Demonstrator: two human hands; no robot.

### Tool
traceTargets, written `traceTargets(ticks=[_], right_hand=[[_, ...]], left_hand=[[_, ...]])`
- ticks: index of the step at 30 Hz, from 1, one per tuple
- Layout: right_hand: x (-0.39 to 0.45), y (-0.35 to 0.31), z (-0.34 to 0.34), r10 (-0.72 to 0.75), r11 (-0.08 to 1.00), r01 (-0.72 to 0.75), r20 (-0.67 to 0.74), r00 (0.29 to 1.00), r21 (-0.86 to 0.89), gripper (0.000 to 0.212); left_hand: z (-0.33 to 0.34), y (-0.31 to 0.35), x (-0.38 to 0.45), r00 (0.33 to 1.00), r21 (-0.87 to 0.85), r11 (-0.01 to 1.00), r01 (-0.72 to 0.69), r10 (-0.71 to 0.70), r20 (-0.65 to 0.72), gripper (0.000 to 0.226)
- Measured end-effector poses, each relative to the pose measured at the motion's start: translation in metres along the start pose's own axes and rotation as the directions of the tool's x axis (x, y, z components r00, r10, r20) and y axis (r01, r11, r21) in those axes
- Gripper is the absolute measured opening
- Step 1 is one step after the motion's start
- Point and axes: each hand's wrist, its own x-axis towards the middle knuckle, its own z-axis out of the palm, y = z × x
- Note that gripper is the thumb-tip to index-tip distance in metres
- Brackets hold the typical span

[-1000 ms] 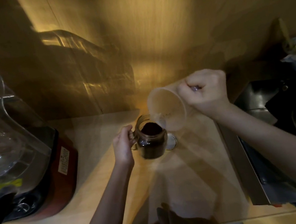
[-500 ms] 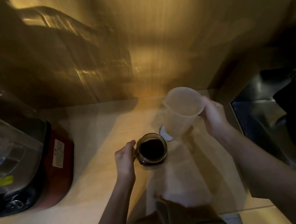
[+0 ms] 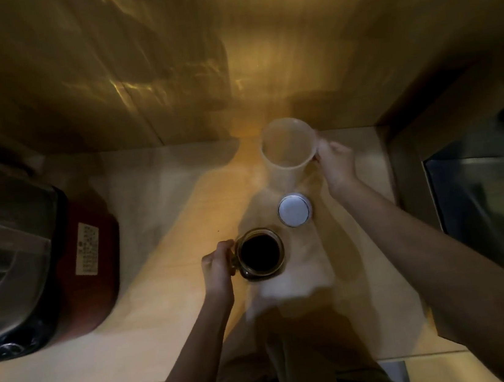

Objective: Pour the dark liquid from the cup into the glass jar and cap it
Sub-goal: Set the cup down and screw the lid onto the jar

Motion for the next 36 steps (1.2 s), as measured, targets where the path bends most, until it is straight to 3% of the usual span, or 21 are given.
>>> traceTargets(ticks=[7, 14, 19, 23, 25, 27, 31, 34, 36], right_hand=[[0.012, 0.012, 0.011, 0.006, 1.000, -0.006, -0.021, 1.000, -0.025, 0.050], [0.015, 0.027, 0.011, 0.007, 0.999, -0.008, -0.024, 1.000, -0.051, 0.061], [0.011, 0.030, 0.008, -0.041, 0.993, 0.034, -0.056, 0.998, -0.116, 0.038], [0.007, 0.040, 0.000, -0.013, 0.999, 0.020, -0.248, 0.969, 0.025, 0.015], [-0.005, 0.054, -0.008, -0.102, 0.995, 0.090, -0.309, 0.946, -0.054, 0.007], [-0.016, 0.077, -0.016, -0.184, 0.963, 0.137, -0.198, 0.963, -0.230, 0.007], [-0.030, 0.107, -0.020, -0.176, 0.797, 0.267, 0.215, 0.961, -0.542, 0.060], [-0.034, 0.112, -0.012, -0.167, 0.706, 0.334, 0.311, 0.935, -0.624, 0.091], [-0.034, 0.111, -0.006, -0.162, 0.695, 0.334, 0.314, 0.936, -0.637, 0.099]], left_hand=[[0.005, 0.005, 0.013, 0.998, 0.048, 0.998, -0.044, 0.042, 0.042, 0.032], [0.008, 0.004, 0.019, 0.997, 0.026, 0.999, -0.030, 0.028, 0.065, 0.039], [0.006, -0.001, 0.020, 0.998, -0.014, 1.000, -0.005, 0.006, 0.066, 0.029], [0.005, -0.002, 0.020, 0.999, -0.011, 1.000, -0.015, 0.016, 0.043, 0.029], [0.004, -0.001, 0.020, 0.999, 0.001, 0.999, -0.034, 0.034, 0.032, 0.034], [0.002, -0.001, 0.021, 0.997, 0.033, 0.997, -0.069, 0.068, 0.029, 0.043], [-0.004, -0.001, 0.021, 0.992, 0.118, 0.986, -0.116, 0.110, 0.055, 0.046], [-0.010, 0.000, 0.019, 0.985, 0.235, 0.957, -0.170, 0.155, 0.081, 0.042], [-0.013, 0.003, 0.015, 0.975, 0.276, 0.938, -0.210, 0.183, 0.123, 0.035]])
